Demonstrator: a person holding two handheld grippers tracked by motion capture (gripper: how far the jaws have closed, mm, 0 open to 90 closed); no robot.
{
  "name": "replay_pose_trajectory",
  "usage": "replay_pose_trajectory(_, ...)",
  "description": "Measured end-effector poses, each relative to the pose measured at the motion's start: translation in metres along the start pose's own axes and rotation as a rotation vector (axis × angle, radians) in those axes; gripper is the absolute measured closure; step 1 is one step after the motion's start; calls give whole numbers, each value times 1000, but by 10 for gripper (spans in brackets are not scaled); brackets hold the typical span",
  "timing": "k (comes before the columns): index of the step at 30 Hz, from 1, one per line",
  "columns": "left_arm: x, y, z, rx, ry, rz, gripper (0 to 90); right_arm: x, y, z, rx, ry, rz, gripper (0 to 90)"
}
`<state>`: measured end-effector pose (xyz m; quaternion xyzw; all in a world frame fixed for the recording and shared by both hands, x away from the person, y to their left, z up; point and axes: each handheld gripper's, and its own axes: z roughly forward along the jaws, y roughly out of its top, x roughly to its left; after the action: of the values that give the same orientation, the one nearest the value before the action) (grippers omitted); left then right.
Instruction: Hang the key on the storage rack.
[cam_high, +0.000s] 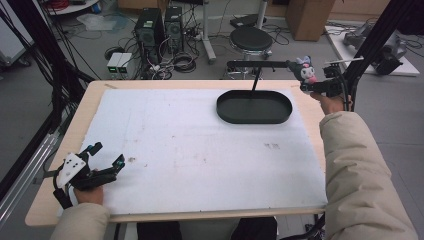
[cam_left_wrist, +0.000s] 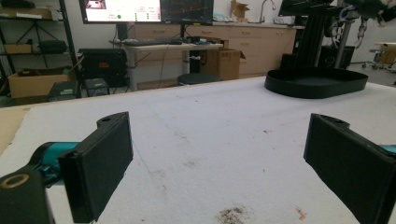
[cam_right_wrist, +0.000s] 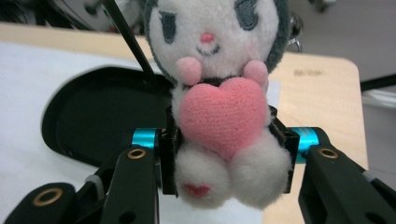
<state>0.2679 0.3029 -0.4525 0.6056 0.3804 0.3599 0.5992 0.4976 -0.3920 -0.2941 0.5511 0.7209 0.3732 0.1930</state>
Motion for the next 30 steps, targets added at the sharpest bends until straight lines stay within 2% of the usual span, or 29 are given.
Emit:
replay_pose_trajectory(2,0,0,0,-1,1,1,85,-1,-1,0,25,-6,-9,569)
replay_pose_trajectory(7,0,0,0,-2,1,1,84,0,-1,-4,13,-10,-32,568)
replay_pose_trajectory(12,0,0,0,-1,0,4,85,-1,-4,-4,53,-11,-37,567)
replay_pose_trajectory(14,0,0,0,-1,0,4,85,0,-7,-3,40,-15,-48,568)
replay_pose_trajectory(20,0,0,0,-5,0,5,85,-4,-27,7,65,-16,-25,567)
replay_pose_trajectory(30,0,0,0,-5,0,6,84,-7,-45,25,96,6,15,563)
